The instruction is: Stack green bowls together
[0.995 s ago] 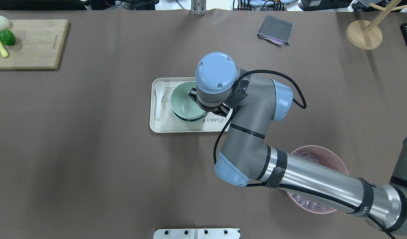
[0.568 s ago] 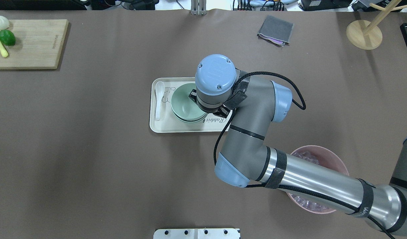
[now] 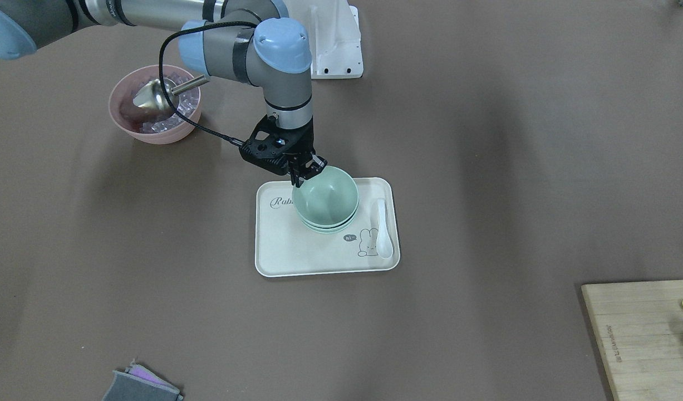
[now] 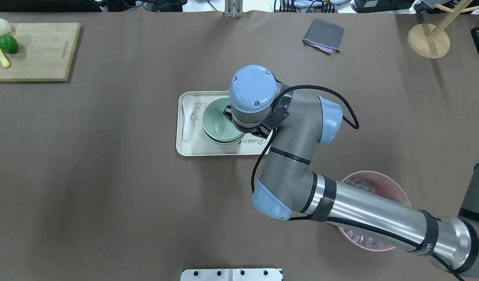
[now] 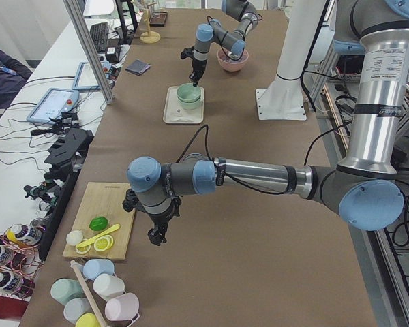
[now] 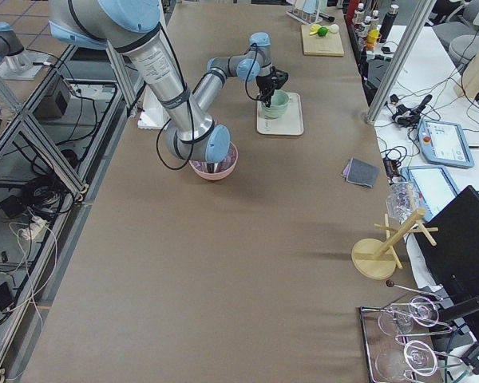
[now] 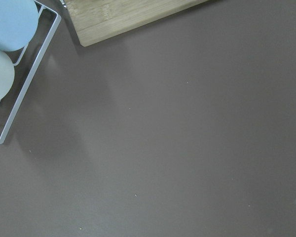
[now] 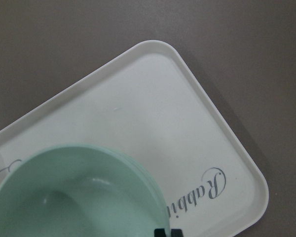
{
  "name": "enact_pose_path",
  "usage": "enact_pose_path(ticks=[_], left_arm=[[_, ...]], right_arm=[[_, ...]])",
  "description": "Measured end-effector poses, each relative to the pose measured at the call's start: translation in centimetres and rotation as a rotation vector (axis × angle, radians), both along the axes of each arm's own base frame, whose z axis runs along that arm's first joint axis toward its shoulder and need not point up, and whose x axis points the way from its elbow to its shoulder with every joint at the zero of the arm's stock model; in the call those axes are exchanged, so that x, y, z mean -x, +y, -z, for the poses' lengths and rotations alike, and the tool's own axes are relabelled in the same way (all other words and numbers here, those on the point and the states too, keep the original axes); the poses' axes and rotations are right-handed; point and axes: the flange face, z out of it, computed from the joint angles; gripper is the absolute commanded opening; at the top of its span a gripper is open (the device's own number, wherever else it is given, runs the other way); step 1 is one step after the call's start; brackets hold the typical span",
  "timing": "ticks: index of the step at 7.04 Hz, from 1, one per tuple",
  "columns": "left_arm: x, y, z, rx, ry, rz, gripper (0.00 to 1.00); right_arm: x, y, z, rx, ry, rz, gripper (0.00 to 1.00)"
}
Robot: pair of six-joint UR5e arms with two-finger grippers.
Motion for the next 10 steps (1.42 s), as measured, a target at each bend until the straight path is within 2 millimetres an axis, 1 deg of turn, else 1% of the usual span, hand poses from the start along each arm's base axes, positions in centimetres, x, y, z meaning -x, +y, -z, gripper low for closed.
enact_pose_path(ticks=[6, 10], left_arm=[[0.0, 0.0, 0.0, 0.001, 0.001, 0.001, 1.0], [0.0, 0.0, 0.0, 0.001, 0.0, 0.001, 1.0]], right_arm=[[0.5, 0.5, 0.0, -0.006, 0.003, 0.003, 0.0], [1.4, -0.2, -0.8, -0.03, -0.014, -0.015, 0.0]])
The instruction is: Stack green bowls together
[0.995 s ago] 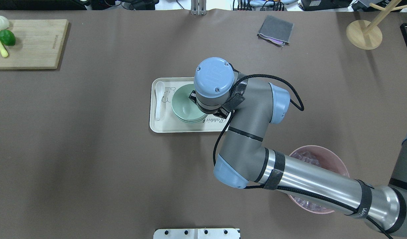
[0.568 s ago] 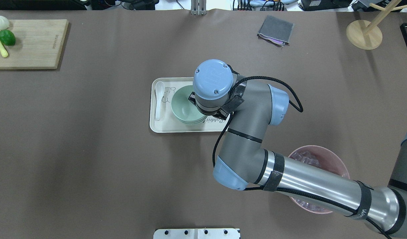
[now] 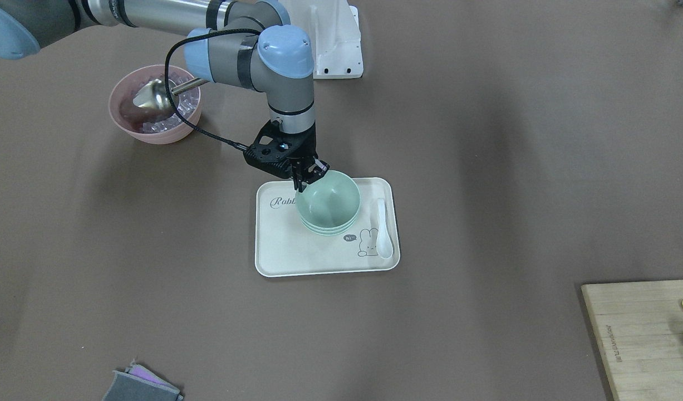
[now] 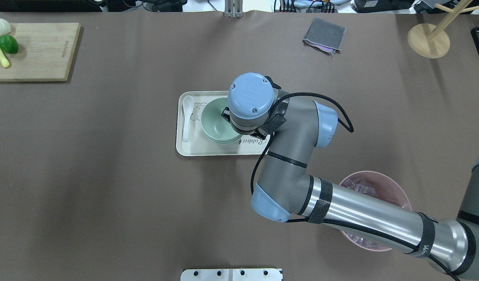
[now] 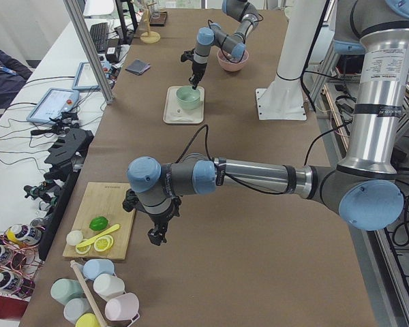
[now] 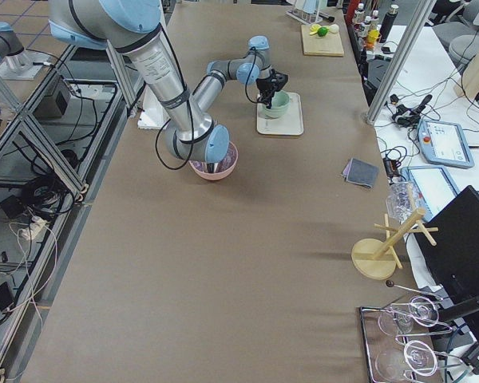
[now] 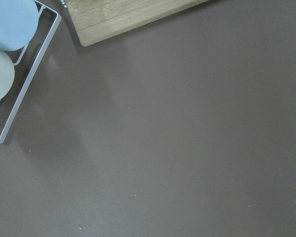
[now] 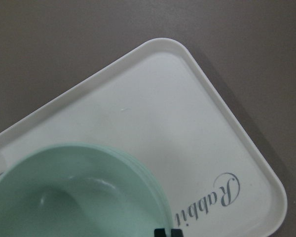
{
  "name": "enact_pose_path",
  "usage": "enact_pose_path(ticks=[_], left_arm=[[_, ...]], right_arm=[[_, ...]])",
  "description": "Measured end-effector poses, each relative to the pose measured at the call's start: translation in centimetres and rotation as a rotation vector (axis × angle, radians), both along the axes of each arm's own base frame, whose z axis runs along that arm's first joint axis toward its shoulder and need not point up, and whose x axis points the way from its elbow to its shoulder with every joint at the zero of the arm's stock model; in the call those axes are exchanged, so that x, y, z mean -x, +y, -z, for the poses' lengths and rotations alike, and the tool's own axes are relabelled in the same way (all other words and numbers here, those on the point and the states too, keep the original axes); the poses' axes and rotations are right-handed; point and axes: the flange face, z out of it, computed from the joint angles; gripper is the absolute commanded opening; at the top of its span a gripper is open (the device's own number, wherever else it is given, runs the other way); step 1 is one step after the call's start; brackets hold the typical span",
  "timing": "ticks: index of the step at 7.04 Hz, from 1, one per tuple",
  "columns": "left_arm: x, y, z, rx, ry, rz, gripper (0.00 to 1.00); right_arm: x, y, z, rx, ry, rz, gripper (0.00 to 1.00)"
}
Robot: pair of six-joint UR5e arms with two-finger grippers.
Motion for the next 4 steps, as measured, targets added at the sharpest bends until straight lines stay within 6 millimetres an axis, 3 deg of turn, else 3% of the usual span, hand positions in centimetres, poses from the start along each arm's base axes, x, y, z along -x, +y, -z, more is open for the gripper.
enact_pose_path(ticks=[1, 3, 4], left_arm=[[0.0, 0.0, 0.0, 0.0, 0.0, 0.0, 1.0], [-0.01, 0.0, 0.01, 0.0, 0.001, 0.0, 1.0], [-0.01, 0.0, -0.01, 0.0, 0.001, 0.0, 1.0]], right_arm=[[0.08, -0.03, 0.05, -0.004, -0.006, -0.001, 0.0], [0.01, 0.02, 0.12, -0.027, -0.006, 0.019, 0.97], [-0.06, 0.06, 0.11, -0.06, 0.004, 0.052, 1.0]])
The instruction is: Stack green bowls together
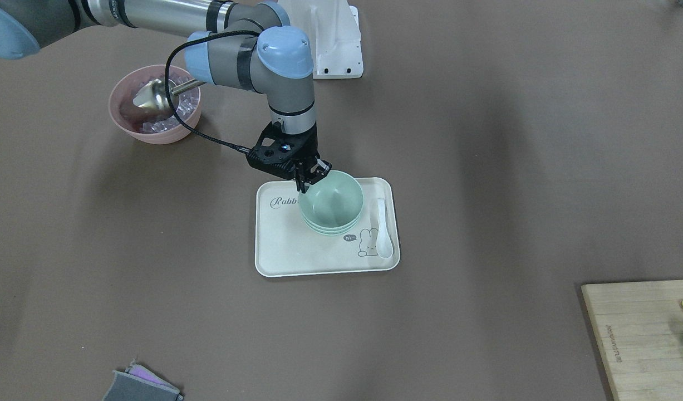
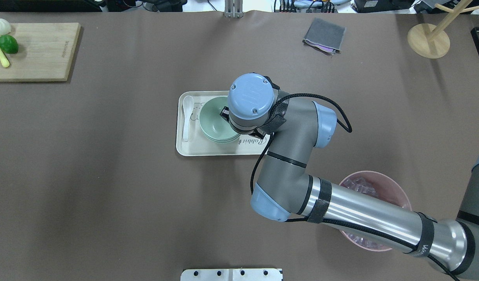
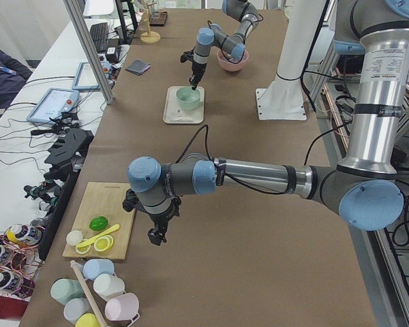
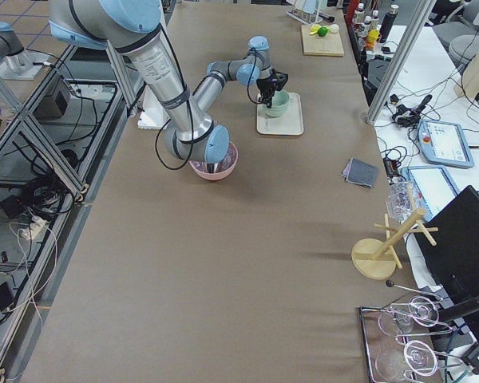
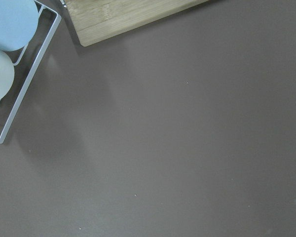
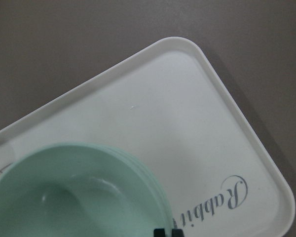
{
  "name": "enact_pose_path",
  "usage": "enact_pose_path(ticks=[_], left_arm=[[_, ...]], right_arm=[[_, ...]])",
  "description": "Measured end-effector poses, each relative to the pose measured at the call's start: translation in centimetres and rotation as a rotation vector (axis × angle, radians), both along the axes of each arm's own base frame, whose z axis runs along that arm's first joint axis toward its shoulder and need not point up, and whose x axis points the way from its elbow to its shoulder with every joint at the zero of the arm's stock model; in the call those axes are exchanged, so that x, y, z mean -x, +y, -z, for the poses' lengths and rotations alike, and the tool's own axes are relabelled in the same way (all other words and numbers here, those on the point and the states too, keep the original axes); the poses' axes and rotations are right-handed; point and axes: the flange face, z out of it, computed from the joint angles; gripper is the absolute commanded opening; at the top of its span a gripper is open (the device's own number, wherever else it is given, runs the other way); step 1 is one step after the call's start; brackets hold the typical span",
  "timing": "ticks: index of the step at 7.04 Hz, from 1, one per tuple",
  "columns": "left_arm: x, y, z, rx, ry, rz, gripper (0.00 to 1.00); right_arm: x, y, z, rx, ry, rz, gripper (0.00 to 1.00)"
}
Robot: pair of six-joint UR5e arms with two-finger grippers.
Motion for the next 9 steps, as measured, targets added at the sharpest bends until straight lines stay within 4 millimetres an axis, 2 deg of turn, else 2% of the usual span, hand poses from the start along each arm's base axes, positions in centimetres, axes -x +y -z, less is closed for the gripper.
enact_pose_path(ticks=[2, 3, 4, 6, 7, 8, 9], left_arm=[[0.0, 0.1, -0.2, 0.005, -0.001, 0.001, 1.0], [0.0, 0.5, -0.6, 0.012, -0.001, 0.001, 1.0], [0.0, 0.8, -0.8, 0.016, -0.001, 0.002, 1.0], [0.0, 1.1, -1.1, 0.02, 0.0, 0.003, 1.0], [0.0, 1.2, -1.2, 0.024, 0.0, 0.004, 1.0], [0.0, 1.2, -1.3, 0.026, 0.0, 0.005, 1.0], [0.0, 1.4, -1.3, 0.027, 0.0, 0.006, 1.0]], right_arm=[[-1.2, -0.5, -0.1, -0.07, 0.02, 0.059, 1.0], [-3.5, -1.3, -1.0, -0.098, 0.027, 0.082, 1.0], [-6.7, -2.3, -2.0, -0.122, 0.042, 0.117, 1.0], [-15.2, -5.1, -3.9, -0.159, 0.09, 0.227, 1.0], [-20.6, -6.3, -6.6, -0.194, 0.107, 0.305, 1.0], [-25.8, -6.8, -10.1, -0.23, 0.126, 0.373, 1.0], [-31.1, -6.7, -14.5, -0.257, 0.157, 0.429, 1.0]])
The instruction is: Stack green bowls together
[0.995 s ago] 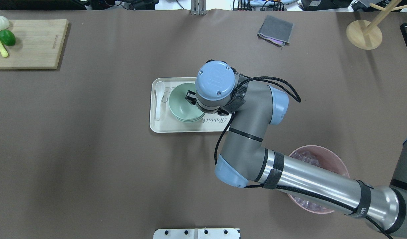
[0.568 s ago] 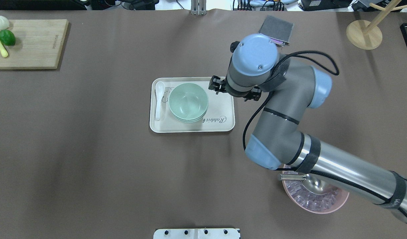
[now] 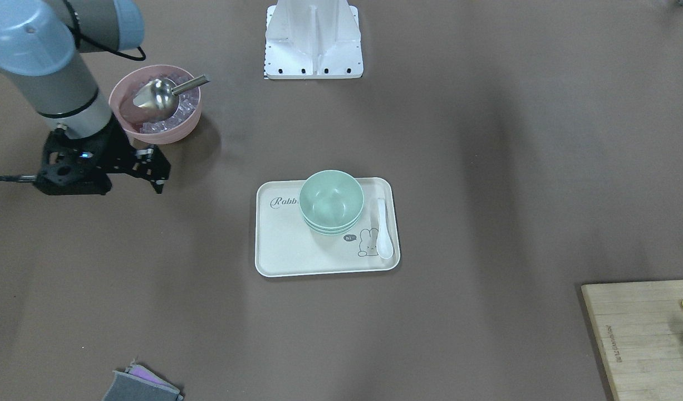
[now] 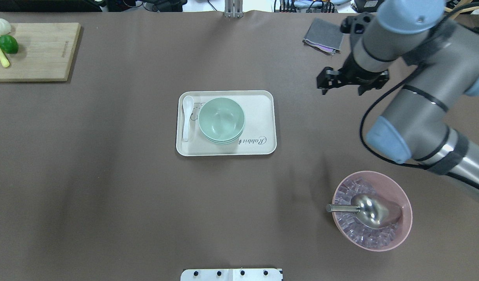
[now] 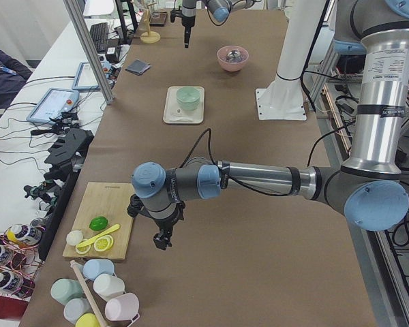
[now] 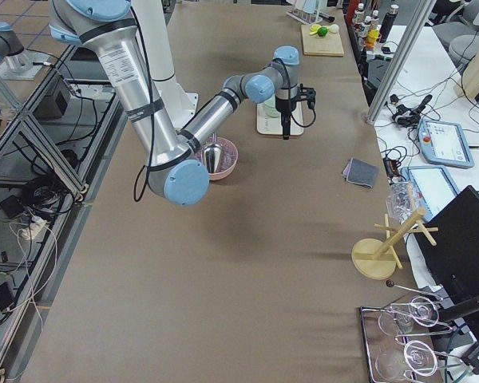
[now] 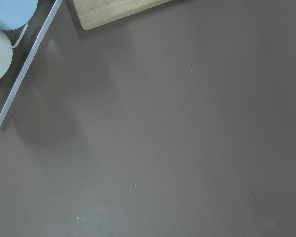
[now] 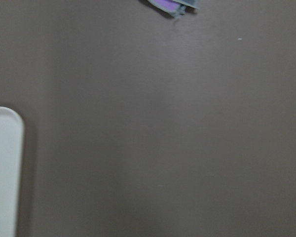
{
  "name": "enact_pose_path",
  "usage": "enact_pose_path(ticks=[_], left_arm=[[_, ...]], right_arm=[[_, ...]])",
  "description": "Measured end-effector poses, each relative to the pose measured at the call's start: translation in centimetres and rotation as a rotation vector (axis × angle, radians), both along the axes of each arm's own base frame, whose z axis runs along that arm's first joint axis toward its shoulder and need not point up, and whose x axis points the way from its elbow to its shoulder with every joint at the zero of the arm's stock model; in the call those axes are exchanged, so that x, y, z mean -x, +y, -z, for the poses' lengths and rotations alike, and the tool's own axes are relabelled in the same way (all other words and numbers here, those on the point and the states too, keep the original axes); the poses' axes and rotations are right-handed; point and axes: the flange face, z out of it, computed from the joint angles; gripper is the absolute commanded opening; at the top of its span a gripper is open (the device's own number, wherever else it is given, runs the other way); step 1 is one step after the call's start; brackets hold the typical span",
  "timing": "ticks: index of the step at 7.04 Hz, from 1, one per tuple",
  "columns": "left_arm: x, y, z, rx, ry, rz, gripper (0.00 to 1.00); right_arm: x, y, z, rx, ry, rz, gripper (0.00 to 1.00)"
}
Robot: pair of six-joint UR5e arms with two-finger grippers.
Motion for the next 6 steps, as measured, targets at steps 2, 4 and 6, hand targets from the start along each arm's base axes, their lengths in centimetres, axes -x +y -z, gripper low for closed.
enact_pose_path(ticks=[2, 4, 6], left_arm=[[0.0, 0.6, -0.1, -0.004, 0.0, 0.001, 1.0], [-0.1, 2.8, 0.7, -0.064, -0.003, 0.001, 1.0], [-0.1, 4.1, 1.4, -0.098, -0.007, 0.0, 1.0]], right_arm=[[-11.0, 1.6, -9.7, -0.011, 0.053, 0.094, 1.0], [-21.2, 4.9, -18.6, -0.024, 0.1, 0.176, 1.0], [-29.4, 9.2, -25.7, -0.015, 0.127, 0.218, 1.0]])
